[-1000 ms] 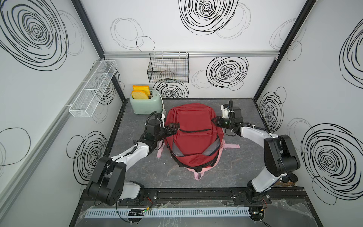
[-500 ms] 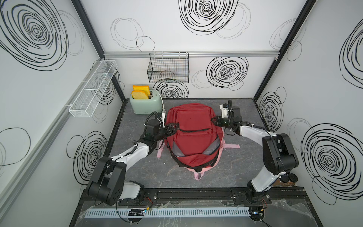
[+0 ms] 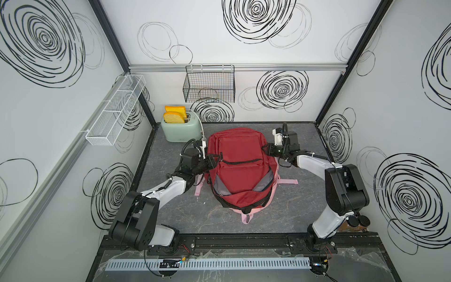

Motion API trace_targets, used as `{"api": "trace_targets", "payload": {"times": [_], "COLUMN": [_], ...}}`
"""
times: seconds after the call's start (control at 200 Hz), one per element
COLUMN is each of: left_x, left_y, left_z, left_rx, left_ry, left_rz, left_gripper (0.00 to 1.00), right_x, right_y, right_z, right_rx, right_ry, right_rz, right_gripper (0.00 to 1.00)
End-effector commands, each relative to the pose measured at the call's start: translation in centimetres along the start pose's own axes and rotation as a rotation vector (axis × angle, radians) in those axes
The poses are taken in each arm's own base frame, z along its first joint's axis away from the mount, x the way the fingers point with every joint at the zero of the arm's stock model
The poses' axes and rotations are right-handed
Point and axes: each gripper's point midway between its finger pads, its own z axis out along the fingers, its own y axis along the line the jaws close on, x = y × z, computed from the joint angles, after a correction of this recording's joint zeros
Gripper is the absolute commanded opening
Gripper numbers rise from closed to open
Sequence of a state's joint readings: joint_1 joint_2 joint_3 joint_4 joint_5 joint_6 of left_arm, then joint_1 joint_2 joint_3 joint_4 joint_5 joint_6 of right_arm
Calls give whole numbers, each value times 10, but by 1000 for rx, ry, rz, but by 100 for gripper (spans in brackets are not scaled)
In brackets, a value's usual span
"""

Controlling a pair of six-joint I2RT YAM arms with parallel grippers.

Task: Zip up the backpack
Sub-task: Adjust the backpack on the backpack.

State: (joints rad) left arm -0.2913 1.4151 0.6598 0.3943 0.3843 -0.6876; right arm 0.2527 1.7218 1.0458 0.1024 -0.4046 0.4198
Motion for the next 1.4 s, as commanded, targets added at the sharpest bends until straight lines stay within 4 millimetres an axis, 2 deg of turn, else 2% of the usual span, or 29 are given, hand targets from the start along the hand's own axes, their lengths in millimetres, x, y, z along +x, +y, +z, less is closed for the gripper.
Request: {"api": "trace_targets", "payload": {"times": [0.0,0.24,0.33,0.51,0.525,0.735,0.795,0.946,1.091,1.181,1.251,1.321,1.396], "left_x": [5,9,10,14,14,13,11,5,0,-1,-1,-1,-2], "left_y": [-18,-21,-23,-21,-21,-21,-21,-18,-16,-15,-14,-13,-14], "left_z": [4,7,9,13,13,10,8,0,-6,-7,-8,-8,-9], "left_rx": [91,104,111,111,111,109,108,95,76,72,72,71,79], "left_ry": [24,40,48,64,64,52,42,5,-26,-34,-39,-40,-44], "left_rz": [17,19,20,17,17,17,18,13,12,7,3,-3,-5], "left_gripper": [25,33,28,5,0,0,0,0,0,0,0,0,0], "right_x": [7,7,6,4,4,3,0,-22,-57,-76,-84,-83,-70], "right_y": [14,23,27,32,33,31,27,3,-5,8,27,57,94], "right_z": [8,8,9,10,10,10,9,-5,-37,-56,-65,-62,-50], "right_rx": [-58,-85,-95,-103,-105,-88,-52,153,319,343,333,255,134], "right_ry": [34,36,35,36,36,38,32,-20,-125,-190,-220,-209,-165], "right_rz": [2,-9,-13,-20,-22,-25,-23,-26,-48,-81,-119,-176,-226], "right_gripper": [23,22,22,22,22,24,30,62,72,75,76,75,73]}}
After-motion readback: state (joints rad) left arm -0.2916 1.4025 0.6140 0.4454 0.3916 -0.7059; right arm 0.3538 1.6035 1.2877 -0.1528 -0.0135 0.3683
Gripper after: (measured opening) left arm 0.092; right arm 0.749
